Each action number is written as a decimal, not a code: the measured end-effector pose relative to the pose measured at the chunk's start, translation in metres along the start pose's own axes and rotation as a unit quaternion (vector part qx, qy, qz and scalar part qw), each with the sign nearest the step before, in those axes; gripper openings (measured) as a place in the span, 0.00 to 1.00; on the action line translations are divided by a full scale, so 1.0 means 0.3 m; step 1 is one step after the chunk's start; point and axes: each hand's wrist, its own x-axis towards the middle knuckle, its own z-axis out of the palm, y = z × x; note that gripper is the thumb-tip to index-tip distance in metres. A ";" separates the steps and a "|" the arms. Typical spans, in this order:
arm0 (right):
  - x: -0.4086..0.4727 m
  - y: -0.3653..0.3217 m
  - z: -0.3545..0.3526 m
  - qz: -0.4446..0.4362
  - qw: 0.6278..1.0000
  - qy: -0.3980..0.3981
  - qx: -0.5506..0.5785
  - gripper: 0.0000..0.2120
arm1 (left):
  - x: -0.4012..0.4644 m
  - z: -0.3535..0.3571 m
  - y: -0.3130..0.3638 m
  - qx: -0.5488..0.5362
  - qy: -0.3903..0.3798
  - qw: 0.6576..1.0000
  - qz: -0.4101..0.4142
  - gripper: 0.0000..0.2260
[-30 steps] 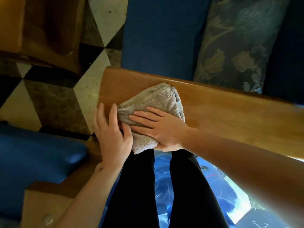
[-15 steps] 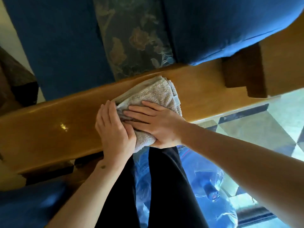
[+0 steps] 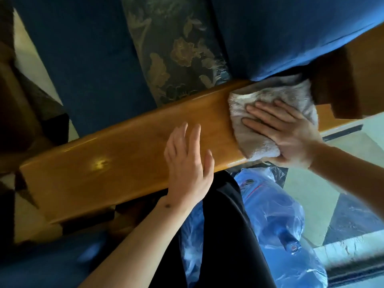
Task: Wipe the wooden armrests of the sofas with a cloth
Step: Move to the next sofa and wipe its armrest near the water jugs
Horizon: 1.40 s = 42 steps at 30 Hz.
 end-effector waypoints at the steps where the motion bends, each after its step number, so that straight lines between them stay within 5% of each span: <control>1: 0.004 -0.026 0.007 0.014 1.000 0.004 -0.004 0.37 | -0.038 -0.021 -0.058 0.008 0.000 1.000 -0.010 0.25; 7: 0.101 -0.160 0.052 0.027 0.999 -0.011 -0.026 0.41 | -0.217 -0.194 -0.441 0.032 0.030 0.994 -0.099 0.26; 14: 0.465 -0.471 0.128 -0.104 0.990 -0.086 -0.036 0.45 | -0.330 -0.355 -0.794 0.024 0.081 0.960 -0.265 0.28; 22: 0.876 -0.971 0.251 -0.281 0.952 -0.118 -0.029 0.43 | -0.446 -0.436 -1.031 -0.113 0.158 0.934 -0.298 0.28; 29: 1.091 -1.368 0.329 -0.320 0.941 -0.110 0.010 0.41 | -0.487 -0.476 -1.072 -0.203 0.194 0.902 -0.328 0.26; 32: 1.091 -1.394 0.335 -0.324 0.940 -0.107 0.002 0.42 | -0.499 -0.511 -1.075 -0.191 0.210 0.900 -0.332 0.26; 36: 1.073 -1.357 0.327 -0.329 0.937 -0.112 0.021 0.39 | -0.481 -0.533 -1.025 -0.098 0.210 0.945 -0.230 0.23; 42: 0.927 -1.147 0.269 -0.300 0.947 -0.101 0.061 0.35 | -0.441 -0.460 -0.849 -0.002 0.082 0.972 -0.219 0.28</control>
